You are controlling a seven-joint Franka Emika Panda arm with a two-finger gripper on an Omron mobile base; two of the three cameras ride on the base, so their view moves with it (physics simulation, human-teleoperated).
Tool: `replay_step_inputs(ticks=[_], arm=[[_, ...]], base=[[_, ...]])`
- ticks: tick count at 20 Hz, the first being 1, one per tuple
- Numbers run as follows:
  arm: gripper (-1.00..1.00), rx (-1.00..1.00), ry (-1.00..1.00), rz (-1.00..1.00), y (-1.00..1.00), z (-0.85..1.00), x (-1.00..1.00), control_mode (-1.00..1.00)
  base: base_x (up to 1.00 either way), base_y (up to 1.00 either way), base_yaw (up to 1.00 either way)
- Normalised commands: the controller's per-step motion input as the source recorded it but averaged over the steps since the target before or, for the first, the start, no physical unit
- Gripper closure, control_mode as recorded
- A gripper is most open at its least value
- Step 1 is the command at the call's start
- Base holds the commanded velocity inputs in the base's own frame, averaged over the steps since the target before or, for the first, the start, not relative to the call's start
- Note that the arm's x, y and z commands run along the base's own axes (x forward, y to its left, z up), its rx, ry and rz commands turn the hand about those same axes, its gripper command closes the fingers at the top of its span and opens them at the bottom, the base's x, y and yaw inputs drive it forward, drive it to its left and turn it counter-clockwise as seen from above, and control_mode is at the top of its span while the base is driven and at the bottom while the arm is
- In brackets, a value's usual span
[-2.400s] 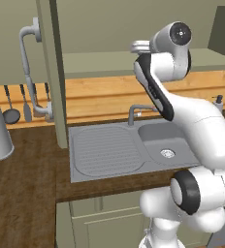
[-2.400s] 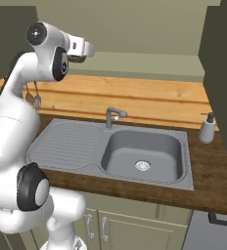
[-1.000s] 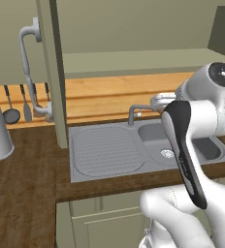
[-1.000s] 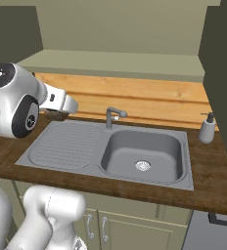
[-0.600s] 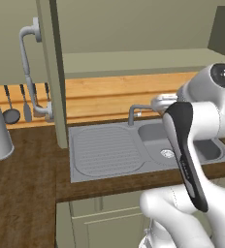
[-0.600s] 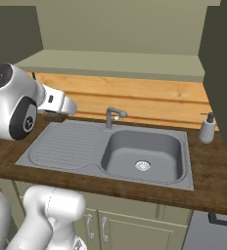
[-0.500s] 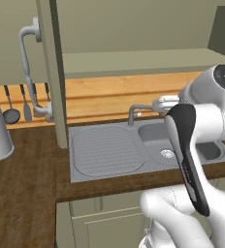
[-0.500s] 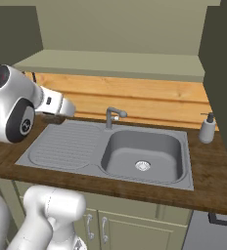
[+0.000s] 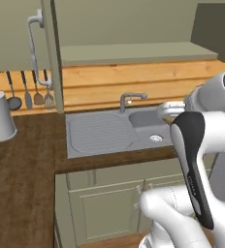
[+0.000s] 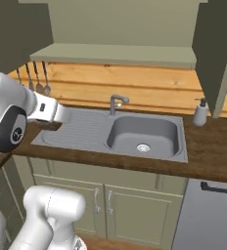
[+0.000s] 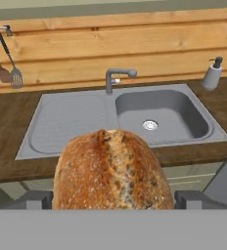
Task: Open the cabinet, pick up the bread from the cabinet and place it in the basket. Then move the basket to the dining counter.
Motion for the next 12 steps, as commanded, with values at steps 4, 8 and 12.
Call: replay_step_inputs(ticks=[4, 8, 12], arm=[[1.0, 0.0, 0.0, 0.0, 0.0, 0.0, 0.0, 1.0], [1.0, 0.0, 0.0, 0.0, 0.0, 0.0, 0.0, 1.0], [1.0, 0.0, 0.0, 0.0, 0.0, 0.0, 0.0, 1.0]], base=[[-0.61, -0.51, -0.06], [-0.35, -0.86, 0.0], [-0.16, -1.0, 0.0]])
